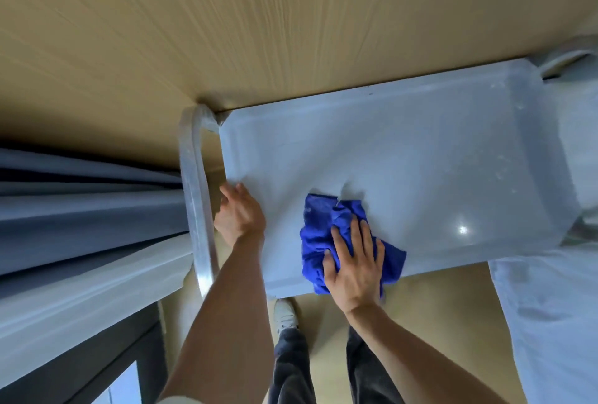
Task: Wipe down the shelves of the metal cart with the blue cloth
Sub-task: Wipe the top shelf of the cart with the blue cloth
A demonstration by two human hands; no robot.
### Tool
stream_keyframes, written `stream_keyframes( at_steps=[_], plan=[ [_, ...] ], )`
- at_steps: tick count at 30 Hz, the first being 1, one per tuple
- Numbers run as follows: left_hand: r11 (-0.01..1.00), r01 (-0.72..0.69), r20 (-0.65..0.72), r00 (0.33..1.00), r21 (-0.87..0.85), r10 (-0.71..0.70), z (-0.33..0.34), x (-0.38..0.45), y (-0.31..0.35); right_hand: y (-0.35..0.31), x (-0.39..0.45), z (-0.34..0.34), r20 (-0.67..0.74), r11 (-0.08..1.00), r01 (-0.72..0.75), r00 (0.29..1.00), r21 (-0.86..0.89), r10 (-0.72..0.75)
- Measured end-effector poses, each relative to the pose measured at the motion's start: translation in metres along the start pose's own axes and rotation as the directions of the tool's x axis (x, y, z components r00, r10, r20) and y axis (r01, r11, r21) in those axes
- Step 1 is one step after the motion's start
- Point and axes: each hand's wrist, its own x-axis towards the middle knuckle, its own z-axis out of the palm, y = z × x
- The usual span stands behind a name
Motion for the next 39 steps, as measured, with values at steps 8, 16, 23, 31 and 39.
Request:
stream_keyframes(
  at_steps=[8,16,23,31,39],
  plan=[
    [0.999,0.035,0.033,0.999,0.009,-0.035,0.002,0.004,-0.002,-0.08,0.153,0.023,-0.102,0.968,0.249,0.964,0.037,-0.245],
    [1.0,0.008,0.031,0.999,0.015,-0.008,0.005,0.006,-0.004,-0.173,0.231,0.033,0.031,0.89,0.454,0.889,0.048,-0.456],
    [0.999,-0.044,-0.021,0.999,-0.001,0.044,0.011,0.003,-0.008,-0.123,0.227,0.016,0.02,0.989,-0.056,0.998,0.137,0.054],
    [0.998,-0.057,-0.013,0.998,0.0,0.057,0.003,0.0,-0.006,-0.048,0.174,0.006,-0.082,0.926,-0.356,0.927,0.127,0.367],
    [0.999,-0.049,0.001,0.999,0.02,0.049,-0.008,-0.006,0.002,-0.051,-0.006,0.012,-0.034,0.964,-0.26,0.965,0.056,0.262]
  ],
)
